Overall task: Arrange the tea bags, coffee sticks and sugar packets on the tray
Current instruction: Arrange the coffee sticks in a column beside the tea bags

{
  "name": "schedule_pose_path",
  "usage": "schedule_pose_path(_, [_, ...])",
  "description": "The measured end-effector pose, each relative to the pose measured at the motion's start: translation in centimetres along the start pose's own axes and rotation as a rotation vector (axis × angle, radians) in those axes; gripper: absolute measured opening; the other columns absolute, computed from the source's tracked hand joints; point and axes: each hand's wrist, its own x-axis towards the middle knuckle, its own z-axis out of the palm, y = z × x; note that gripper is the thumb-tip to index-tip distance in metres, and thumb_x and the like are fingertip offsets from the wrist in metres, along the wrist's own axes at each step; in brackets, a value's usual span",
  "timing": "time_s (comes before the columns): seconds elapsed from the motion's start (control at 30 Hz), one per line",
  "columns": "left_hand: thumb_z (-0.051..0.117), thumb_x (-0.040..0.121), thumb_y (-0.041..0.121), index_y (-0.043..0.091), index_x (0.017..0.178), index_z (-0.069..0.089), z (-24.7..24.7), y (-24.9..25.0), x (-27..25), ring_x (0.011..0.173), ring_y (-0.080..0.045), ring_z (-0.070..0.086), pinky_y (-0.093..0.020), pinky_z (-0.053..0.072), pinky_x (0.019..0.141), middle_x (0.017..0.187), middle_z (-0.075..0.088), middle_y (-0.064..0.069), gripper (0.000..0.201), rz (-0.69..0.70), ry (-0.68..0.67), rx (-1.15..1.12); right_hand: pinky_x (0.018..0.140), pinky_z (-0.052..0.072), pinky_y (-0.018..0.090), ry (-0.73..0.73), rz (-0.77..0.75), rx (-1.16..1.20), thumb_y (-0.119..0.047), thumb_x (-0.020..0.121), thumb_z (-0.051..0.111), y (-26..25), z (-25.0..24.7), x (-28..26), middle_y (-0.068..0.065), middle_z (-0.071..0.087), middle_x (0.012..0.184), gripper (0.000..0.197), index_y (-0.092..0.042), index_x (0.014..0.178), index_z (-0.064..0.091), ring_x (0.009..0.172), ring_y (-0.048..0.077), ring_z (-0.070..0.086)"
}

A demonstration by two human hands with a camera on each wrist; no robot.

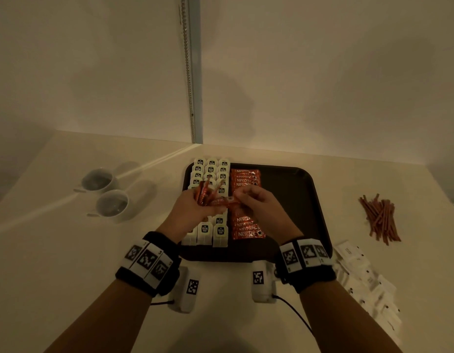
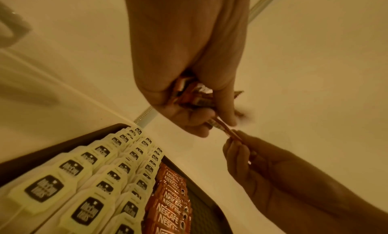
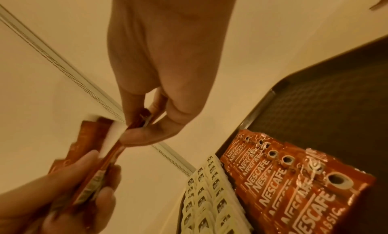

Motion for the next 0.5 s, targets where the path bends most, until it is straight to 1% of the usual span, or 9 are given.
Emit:
schedule_pose_path(0.07, [0.066,0.087,0.013,0.001,0.098,0.059,-0.1,0.1,0.1,0.08,-0.017,0.068,-0.019,0.056,0.063,0.093,0.07,-0.01,0.018,-0.052,0.026,-0.242,0.072,0.052,0.022,0.003,-0.002,0.021,-0.007,0.094,0.049,0.2,-0.4,-0.1,0.01,0.063,0.099,0.015,-0.004,0.103,0.06,0.083,0.014,0.064])
schedule_pose_path(0.13, [0.058,0.093,0.014,0.001,0.096,0.056,-0.1,0.3,0.2,0.085,-0.02,0.07,-0.025,0.059,0.07,0.099,0.069,-0.014,0.013,-0.113,0.024,-0.43,0.074,0.053,0.024,0.031,-0.036,-0.018,-0.006,0.093,0.051,0.3,-0.5,-0.1,0.016,0.062,0.108,0.019,-0.005,0.108,0.061,0.087,0.018,0.064])
schedule_pose_path(0.17, [0.057,0.093,0.013,0.002,0.095,0.056,0.0,0.4,0.2,0.086,-0.021,0.07,-0.027,0.059,0.071,0.1,0.069,-0.015,0.011,-0.118,0.012,-0.461,0.074,0.054,0.026,0.057,-0.058,-0.039,-0.005,0.092,0.052,0.4,-0.4,-0.1,0.017,0.062,0.108,0.019,-0.005,0.108,0.062,0.087,0.019,0.063])
schedule_pose_path(0.23, [0.061,0.089,0.007,0.004,0.089,0.055,0.2,0.6,0.3,0.089,-0.023,0.07,-0.028,0.059,0.072,0.096,0.068,-0.013,0.007,-0.085,-0.001,-0.47,0.075,0.054,0.025,0.114,-0.089,-0.06,-0.002,0.091,0.053,0.2,0.1,-0.2,0.014,0.063,0.101,0.016,-0.004,0.103,0.062,0.082,0.016,0.063])
schedule_pose_path(0.27, [0.064,0.086,0.003,0.005,0.089,0.056,0.4,0.7,0.3,0.089,-0.025,0.07,-0.027,0.059,0.072,0.095,0.068,-0.013,0.009,-0.068,0.008,-0.465,0.074,0.054,0.023,0.134,-0.102,-0.066,-0.002,0.09,0.054,0.2,0.3,-0.3,0.012,0.064,0.097,0.014,-0.003,0.101,0.063,0.079,0.014,0.063])
schedule_pose_path(0.3, [0.065,0.085,0.001,0.006,0.093,0.058,0.5,0.6,0.4,0.09,-0.026,0.07,-0.027,0.059,0.072,0.096,0.068,-0.013,0.013,-0.055,0.022,-0.457,0.074,0.054,0.022,0.142,-0.117,-0.076,-0.004,0.089,0.057,0.1,0.5,-0.4,0.009,0.064,0.096,0.012,-0.003,0.1,0.062,0.079,0.013,0.064])
schedule_pose_path(0.37, [0.066,0.083,-0.002,0.007,0.1,0.061,0.7,0.6,0.5,0.09,-0.026,0.07,-0.027,0.059,0.074,0.099,0.07,-0.014,0.02,-0.028,0.045,-0.416,0.072,0.054,0.022,0.136,-0.151,-0.158,-0.011,0.085,0.065,-0.3,0.8,-0.4,0.007,0.064,0.096,0.018,-0.004,0.101,0.061,0.079,0.012,0.064])
schedule_pose_path(0.43, [0.066,0.083,-0.002,0.007,0.096,0.064,0.8,0.7,0.6,0.089,-0.024,0.071,-0.026,0.058,0.075,0.094,0.071,-0.012,0.016,0.0,0.032,-0.376,0.068,0.055,0.022,0.107,-0.167,-0.247,-0.015,0.082,0.069,-0.7,1.1,-0.5,0.006,0.064,0.096,0.025,-0.007,0.104,0.06,0.075,0.01,0.064])
schedule_pose_path(0.5, [0.068,0.081,-0.002,0.007,0.092,0.066,0.8,0.9,0.5,0.086,-0.022,0.071,-0.025,0.058,0.072,0.089,0.072,-0.009,0.014,0.016,0.002,-0.379,0.064,0.054,0.019,0.08,-0.167,-0.273,-0.014,0.083,0.067,-1.1,1.1,-0.6,0.003,0.066,0.087,0.022,-0.007,0.104,0.064,0.067,0.007,0.062])
